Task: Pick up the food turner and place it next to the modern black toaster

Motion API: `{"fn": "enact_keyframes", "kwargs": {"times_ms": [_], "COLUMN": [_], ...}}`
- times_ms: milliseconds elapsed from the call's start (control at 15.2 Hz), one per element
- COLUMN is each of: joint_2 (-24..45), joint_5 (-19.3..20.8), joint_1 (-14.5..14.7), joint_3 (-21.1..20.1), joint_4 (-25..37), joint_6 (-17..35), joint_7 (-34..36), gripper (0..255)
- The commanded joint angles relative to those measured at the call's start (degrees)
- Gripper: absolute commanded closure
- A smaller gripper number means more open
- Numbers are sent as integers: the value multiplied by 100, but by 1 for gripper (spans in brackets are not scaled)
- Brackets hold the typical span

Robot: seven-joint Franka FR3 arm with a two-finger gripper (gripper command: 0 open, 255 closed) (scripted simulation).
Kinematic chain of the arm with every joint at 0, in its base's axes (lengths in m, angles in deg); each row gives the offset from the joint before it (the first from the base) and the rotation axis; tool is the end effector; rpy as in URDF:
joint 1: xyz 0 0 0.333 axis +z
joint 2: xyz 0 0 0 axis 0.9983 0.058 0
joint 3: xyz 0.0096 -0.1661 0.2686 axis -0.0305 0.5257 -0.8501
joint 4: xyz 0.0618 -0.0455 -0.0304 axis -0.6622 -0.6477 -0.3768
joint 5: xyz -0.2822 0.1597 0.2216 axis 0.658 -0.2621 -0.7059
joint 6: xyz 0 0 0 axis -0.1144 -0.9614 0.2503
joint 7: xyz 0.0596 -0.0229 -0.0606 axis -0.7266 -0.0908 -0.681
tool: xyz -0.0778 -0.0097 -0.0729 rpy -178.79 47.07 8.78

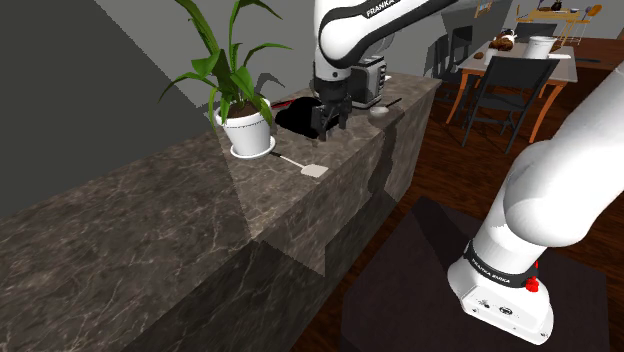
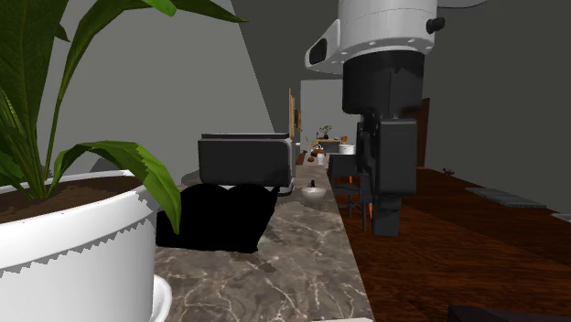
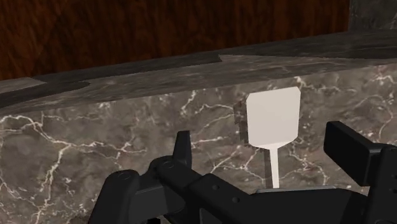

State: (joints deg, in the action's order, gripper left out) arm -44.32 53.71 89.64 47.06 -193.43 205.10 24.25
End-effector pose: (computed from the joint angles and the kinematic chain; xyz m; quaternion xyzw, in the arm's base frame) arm 0.4782 0.0121 0.4497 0.9999 -0.0098 -0.0044 0.0044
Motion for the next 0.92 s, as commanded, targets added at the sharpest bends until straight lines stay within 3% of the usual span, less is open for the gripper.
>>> {"fn": "enact_keyframes", "kwargs": {"times_ms": [0,726,858], "joint_2": [406,2615,2693], "joint_5": [-27,-34,-32], "joint_1": [53,229,229], "joint_3": [-51,-216,-215], "joint_4": [236,2019,1966], "joint_6": [237,976,1108], "joint_7": [24,7,8], "gripper": [0,0,0]}}
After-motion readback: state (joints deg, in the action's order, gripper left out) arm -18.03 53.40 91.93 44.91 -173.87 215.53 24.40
